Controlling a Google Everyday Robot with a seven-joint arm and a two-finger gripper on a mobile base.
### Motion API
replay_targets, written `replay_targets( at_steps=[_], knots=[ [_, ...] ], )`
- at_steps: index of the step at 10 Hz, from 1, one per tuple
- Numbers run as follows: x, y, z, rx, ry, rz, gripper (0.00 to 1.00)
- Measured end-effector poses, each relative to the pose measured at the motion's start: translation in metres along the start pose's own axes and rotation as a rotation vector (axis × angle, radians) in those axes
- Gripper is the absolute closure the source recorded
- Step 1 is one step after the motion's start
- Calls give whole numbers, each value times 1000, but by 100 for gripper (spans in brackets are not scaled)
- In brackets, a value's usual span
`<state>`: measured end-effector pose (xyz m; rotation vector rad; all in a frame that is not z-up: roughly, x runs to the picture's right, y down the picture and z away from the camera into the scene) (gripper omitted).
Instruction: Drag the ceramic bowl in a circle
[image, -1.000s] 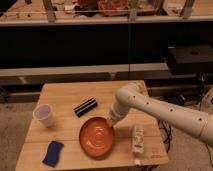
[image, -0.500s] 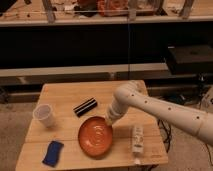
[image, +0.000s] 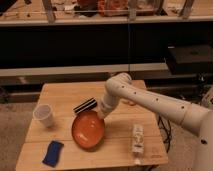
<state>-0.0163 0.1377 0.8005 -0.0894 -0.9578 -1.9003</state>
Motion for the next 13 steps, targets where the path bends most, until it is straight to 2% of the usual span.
replay_targets(
  at_steps=[2,4,6,8,10,13],
  knots=[
    [4,21,5,18,-7,48,100],
    [-1,42,5,21,-12,86,100],
    [-17,66,-2,10,-13,124,100],
    [-45,86,-10,-6,-12,153,100],
    [-84,85,-17,-16,-9,150,100],
    [-120,56,-17,-20,-7,102,100]
  ],
)
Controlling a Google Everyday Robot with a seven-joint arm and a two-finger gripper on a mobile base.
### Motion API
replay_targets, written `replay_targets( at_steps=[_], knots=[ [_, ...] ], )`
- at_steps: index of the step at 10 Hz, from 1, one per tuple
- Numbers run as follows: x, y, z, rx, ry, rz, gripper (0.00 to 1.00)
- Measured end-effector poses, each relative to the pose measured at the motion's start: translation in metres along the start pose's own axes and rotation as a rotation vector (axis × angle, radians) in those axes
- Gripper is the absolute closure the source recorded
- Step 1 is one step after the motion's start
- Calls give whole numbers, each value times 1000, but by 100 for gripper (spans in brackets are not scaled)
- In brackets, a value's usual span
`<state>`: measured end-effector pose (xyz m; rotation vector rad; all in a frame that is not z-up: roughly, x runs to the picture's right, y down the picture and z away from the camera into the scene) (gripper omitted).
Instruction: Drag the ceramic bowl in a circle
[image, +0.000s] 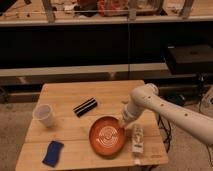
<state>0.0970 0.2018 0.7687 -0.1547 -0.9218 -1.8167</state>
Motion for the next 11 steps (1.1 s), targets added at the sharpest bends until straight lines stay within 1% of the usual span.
replay_targets(
  at_steps=[1,2,3,4,5,6,7,8,9,11],
  knots=[
    [-4,-12,-1,-1,2,-28,100],
    [0,-33,-1,-2,3,-72,100],
    [5,-46,0,-1,5,-96,100],
    [13,-65,2,1,3,-127,100],
    [25,-86,9,5,-6,-159,100],
    [36,-102,16,14,-16,-188,100],
    [46,-113,21,25,-21,-207,100],
    [56,-122,24,38,-24,-227,100],
    [72,-126,26,55,-21,-233,100],
    [97,-117,25,74,-11,-218,100]
  ],
)
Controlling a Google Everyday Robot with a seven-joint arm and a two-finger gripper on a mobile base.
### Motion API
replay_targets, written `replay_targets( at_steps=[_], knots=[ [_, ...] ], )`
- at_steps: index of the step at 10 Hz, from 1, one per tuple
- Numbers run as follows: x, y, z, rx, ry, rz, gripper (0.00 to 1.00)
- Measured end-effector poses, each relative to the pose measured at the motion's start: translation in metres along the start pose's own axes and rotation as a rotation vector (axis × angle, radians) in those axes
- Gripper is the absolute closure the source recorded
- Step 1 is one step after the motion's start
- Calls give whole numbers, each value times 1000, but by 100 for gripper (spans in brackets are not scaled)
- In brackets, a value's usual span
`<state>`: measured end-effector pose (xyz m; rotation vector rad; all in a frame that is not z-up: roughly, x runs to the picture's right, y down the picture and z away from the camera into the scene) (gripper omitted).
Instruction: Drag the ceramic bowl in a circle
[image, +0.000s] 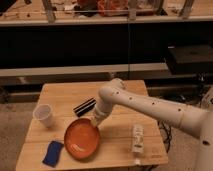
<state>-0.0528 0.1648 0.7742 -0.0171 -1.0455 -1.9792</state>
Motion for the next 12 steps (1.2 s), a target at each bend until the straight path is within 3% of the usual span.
replay_targets(
  at_steps=[3,5,9,12],
  knots=[
    [22,49,-10,8,20,78,100],
    [12,82,-14,3,22,146,100],
    [-48,130,-31,-26,24,264,100],
    [-112,128,-43,-54,24,287,100]
  ],
)
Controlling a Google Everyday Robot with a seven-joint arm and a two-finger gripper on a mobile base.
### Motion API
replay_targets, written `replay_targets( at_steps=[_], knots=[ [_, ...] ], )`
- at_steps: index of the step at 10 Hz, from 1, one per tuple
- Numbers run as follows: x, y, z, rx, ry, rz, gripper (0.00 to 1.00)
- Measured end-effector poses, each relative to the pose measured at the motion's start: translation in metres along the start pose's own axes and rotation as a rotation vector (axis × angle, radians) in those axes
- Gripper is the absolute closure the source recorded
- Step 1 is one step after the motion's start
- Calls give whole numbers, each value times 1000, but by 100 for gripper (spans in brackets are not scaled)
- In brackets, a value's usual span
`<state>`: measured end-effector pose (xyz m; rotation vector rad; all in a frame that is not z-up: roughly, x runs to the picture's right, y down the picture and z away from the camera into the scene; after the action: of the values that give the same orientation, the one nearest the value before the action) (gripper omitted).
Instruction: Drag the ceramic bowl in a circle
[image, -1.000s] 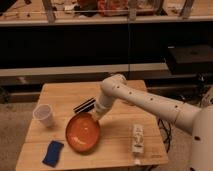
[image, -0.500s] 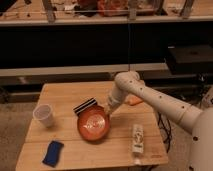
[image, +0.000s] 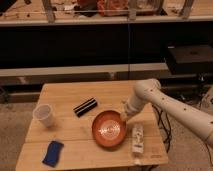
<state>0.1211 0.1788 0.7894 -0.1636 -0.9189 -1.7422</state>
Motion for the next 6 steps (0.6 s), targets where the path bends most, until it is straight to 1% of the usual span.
replay_targets(
  at_steps=[1,2,3,5,6],
  knots=[
    [-19,-6,-2,-3,-2,-16,100],
    [-36,-17,-2,-3,-6,-52,100],
    [-43,-30,0,-2,-9,-85,100],
    [-43,-61,7,8,-12,-148,100],
    [-38,-81,11,16,-11,-179,100]
  ],
)
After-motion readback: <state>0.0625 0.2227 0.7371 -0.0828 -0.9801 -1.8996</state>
